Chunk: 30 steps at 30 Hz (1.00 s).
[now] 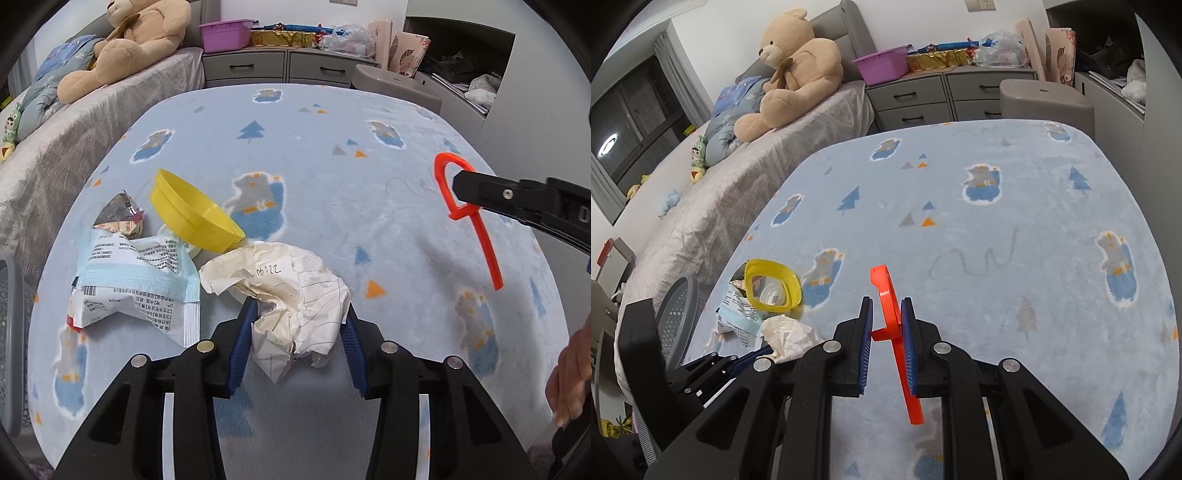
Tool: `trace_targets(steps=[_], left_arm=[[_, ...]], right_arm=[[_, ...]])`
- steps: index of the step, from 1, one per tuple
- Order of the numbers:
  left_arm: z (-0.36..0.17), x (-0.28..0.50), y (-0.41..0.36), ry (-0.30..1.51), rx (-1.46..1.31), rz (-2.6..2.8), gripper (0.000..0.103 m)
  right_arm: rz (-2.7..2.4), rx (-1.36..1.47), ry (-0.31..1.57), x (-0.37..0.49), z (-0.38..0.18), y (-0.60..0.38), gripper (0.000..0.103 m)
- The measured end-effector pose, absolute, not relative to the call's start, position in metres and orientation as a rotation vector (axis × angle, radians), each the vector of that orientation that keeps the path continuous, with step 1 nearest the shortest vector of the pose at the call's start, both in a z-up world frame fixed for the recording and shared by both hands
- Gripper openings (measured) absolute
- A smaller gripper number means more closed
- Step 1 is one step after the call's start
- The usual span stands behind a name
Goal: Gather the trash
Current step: 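Carry the crumpled paper and orange clip over the gray basket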
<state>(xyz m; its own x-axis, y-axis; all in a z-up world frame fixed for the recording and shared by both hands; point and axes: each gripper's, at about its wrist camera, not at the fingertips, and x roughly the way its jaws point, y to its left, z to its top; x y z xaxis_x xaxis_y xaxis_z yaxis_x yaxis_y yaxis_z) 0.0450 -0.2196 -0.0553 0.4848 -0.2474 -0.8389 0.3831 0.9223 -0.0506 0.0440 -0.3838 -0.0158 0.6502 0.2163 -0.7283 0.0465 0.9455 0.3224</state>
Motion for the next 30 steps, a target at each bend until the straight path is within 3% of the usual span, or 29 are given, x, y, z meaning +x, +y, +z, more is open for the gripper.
trace_targets(steps=[18,30], left_arm=[[0.001,-0.013,-0.164,0.903,0.106,-0.439,0.043],[0.012,-0.016,-0.058,0.845,0.068,-0.287,0.043]], right_arm=[[0.109,0.275,0.84,0.027,-0.003,-0.341,0.016],[0.164,0.218,0.835,0.021,0.001,-0.28,0.016]])
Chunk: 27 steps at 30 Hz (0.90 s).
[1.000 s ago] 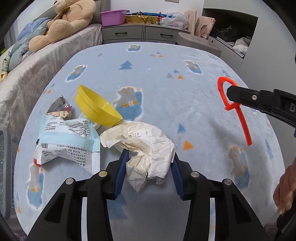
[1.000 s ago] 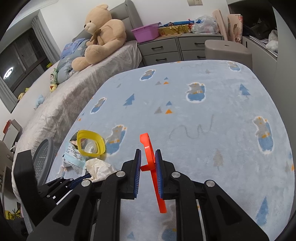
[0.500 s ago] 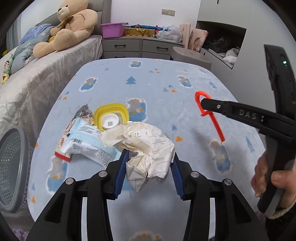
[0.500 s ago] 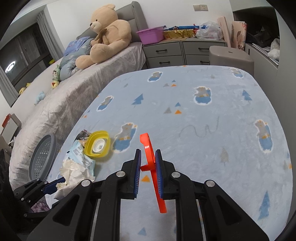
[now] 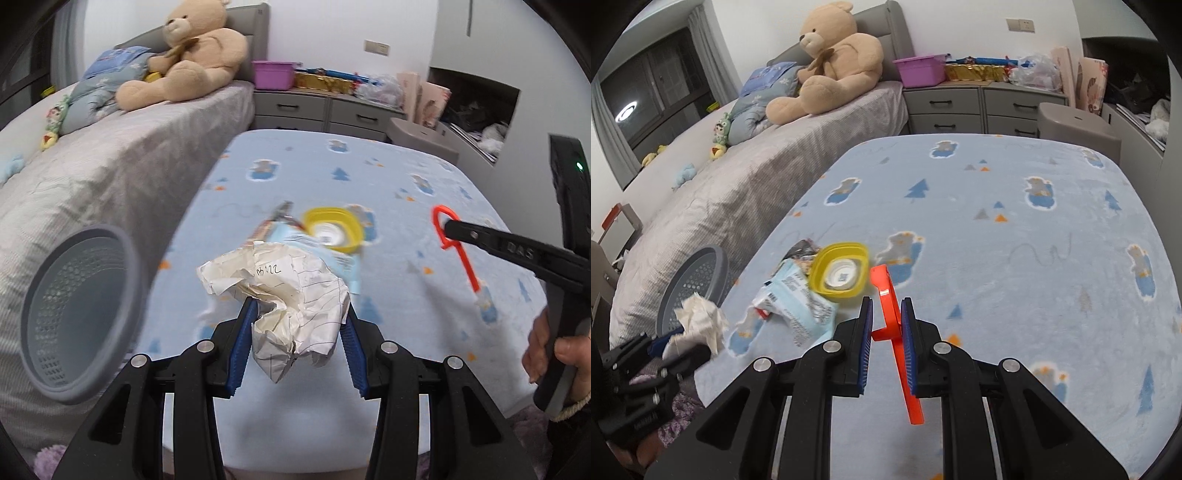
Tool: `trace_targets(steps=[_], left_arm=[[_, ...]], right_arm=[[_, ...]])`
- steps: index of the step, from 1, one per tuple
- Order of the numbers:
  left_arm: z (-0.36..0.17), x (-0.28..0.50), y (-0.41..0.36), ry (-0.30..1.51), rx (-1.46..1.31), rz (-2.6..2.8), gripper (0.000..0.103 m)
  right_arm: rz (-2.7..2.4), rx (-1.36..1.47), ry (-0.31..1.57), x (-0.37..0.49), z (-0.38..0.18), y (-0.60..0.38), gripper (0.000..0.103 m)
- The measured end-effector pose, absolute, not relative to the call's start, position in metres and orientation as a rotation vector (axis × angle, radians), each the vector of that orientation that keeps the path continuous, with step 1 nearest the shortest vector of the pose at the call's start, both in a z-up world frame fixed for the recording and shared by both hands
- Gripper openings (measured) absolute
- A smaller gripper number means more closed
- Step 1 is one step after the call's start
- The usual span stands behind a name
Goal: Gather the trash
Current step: 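Carry the crumpled paper and orange clip over the gray basket, then open both grippers over the basket to drop the paper and clip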
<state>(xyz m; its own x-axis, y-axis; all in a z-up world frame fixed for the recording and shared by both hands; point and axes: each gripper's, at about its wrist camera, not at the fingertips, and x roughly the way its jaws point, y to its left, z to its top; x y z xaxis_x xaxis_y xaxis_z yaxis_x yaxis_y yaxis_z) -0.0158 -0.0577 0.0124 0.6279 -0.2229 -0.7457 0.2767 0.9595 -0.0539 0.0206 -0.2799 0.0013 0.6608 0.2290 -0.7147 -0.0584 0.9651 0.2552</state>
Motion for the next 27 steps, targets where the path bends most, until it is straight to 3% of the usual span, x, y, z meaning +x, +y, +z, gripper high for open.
trace_targets(steps=[15,27], left_arm=[[0.033,0.028,0.103,0.755,0.002,0.035,0.043],[0.01,0.048,0.163,0.782,-0.032,0.146,0.043]], right_arm=[[0.405,0.178,0.83,0.053,0.009,-0.129,0.016],[0.583,0.155,0.861,0.097,0.003,-0.02,0.016]])
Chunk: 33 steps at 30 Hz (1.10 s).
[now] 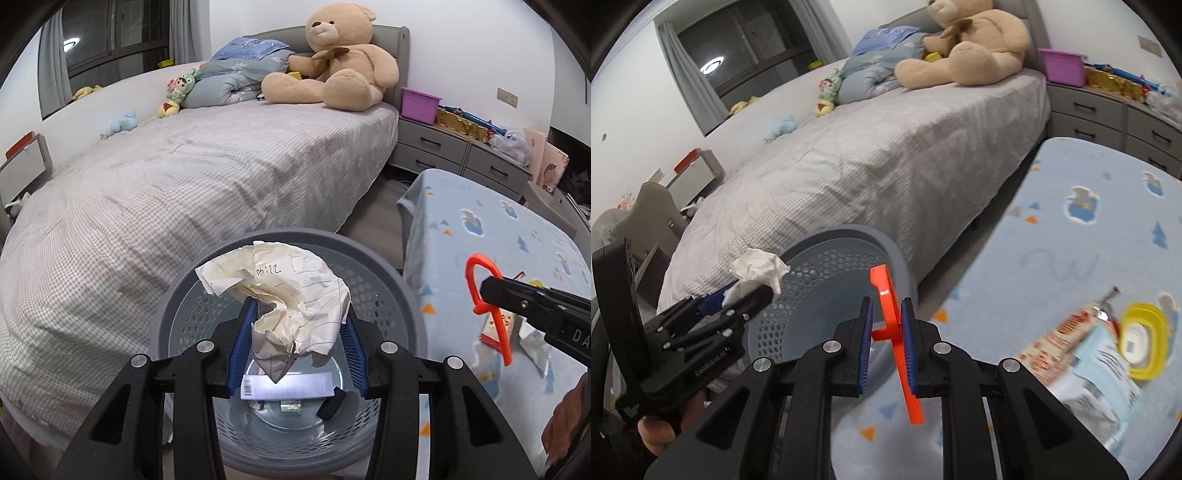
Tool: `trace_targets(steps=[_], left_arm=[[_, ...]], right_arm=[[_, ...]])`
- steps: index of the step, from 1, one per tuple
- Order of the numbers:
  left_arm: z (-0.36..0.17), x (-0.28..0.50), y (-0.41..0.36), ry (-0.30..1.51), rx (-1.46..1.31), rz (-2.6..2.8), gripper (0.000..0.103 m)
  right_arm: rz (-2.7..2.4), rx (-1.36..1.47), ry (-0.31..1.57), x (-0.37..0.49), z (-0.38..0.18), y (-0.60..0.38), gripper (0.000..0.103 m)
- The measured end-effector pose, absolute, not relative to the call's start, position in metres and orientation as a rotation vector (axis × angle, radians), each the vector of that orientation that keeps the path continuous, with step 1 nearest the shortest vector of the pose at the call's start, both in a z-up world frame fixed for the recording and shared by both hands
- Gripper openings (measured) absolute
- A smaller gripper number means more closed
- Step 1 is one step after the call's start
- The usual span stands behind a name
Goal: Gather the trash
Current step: 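Open both grippers over the basket to drop the paper and clip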
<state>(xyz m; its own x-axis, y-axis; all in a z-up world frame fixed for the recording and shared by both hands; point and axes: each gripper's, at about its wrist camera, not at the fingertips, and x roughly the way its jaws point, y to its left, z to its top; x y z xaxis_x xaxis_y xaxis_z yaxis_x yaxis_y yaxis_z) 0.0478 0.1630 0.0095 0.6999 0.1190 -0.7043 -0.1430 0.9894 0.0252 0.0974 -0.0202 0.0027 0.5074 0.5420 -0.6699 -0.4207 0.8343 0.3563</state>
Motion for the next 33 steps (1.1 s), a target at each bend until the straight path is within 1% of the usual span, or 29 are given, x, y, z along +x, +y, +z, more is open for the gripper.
trace_targets(steps=[7,26,28,32,33], left_arm=[[-0.011,0.053,0.19,0.834,-0.091,0.193,0.043],[-0.014,0.053,0.217,0.839,-0.129,0.244,0.045],[-0.014,0.052,0.219,0.836,-0.133,0.251,0.045],[-0.013,0.051,0.223,0.835,-0.139,0.264,0.053],[-0.012,0.051,0.224,0.834,-0.139,0.267,0.055]], right_arm=[[0.634,0.111,0.884,0.111,-0.007,0.021,0.016],[0.692,0.067,0.926,0.131,-0.023,0.068,0.016],[0.696,0.065,0.927,0.131,-0.022,0.069,0.017],[0.697,0.059,0.922,0.13,-0.02,0.072,0.02],[0.695,0.06,0.92,0.13,-0.02,0.072,0.024]])
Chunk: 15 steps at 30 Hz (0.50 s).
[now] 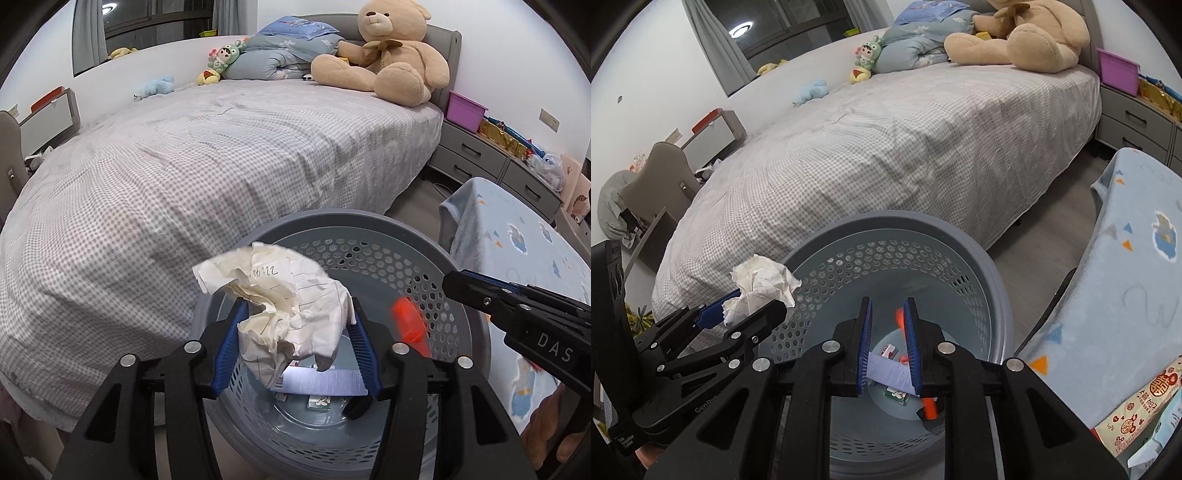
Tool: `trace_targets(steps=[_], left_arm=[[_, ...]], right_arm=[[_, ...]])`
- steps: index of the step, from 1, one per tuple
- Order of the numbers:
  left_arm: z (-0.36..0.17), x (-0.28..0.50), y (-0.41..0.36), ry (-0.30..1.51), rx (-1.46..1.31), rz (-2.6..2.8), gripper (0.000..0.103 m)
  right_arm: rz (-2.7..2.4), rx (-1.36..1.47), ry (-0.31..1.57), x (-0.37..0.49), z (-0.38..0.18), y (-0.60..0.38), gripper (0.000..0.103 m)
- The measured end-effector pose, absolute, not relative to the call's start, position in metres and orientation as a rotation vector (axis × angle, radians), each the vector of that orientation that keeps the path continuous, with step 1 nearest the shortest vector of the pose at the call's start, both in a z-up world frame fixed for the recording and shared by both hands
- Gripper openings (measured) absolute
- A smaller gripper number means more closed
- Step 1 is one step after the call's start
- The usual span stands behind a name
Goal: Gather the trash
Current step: 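Open both grippers over the basket to drop the paper and clip, then move both open grippers from the basket back over the bed cover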
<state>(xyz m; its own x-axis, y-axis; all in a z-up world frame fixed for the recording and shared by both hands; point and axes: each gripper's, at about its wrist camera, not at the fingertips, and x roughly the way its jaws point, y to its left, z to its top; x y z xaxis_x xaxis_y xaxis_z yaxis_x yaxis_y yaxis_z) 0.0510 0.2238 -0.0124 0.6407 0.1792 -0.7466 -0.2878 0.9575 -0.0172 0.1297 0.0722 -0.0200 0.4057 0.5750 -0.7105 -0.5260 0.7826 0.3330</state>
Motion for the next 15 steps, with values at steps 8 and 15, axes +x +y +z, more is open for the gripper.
trace_targets(steps=[8,15], left_arm=[[-0.0087,0.047,0.2267,0.818,-0.14,0.29,0.067],[-0.0088,0.047,0.2275,0.818,-0.142,0.3,0.068]], right_arm=[[0.672,0.059,0.9,0.1265,-0.016,0.0678,0.041],[0.656,0.059,0.902,0.1246,-0.0178,0.0628,0.041]])
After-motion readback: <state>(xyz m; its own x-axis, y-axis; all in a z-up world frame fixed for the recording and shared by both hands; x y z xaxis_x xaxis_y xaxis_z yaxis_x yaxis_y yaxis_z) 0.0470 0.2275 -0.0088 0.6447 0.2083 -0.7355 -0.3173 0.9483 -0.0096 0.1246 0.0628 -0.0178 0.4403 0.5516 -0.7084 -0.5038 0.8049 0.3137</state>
